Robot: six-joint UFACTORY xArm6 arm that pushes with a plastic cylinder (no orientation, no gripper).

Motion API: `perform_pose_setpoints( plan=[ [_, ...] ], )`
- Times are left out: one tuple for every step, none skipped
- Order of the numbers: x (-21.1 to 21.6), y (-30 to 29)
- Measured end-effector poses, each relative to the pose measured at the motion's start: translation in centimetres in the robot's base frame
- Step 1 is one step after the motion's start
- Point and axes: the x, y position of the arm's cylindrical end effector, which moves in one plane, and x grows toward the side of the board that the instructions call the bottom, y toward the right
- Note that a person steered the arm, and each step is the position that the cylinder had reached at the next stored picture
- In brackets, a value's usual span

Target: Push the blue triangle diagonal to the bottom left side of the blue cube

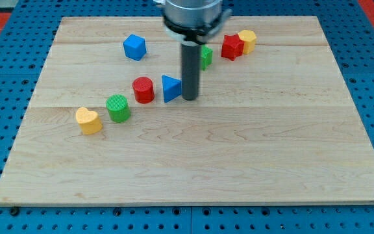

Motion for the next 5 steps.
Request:
perform_pose_setpoints(
  plan=[
    [-3.2,-3.9],
    [-0.6,-3.2],
    [-1.3,-5.7],
    [-3.9,-7.6],
    [-4.4,-12.0]
  ],
)
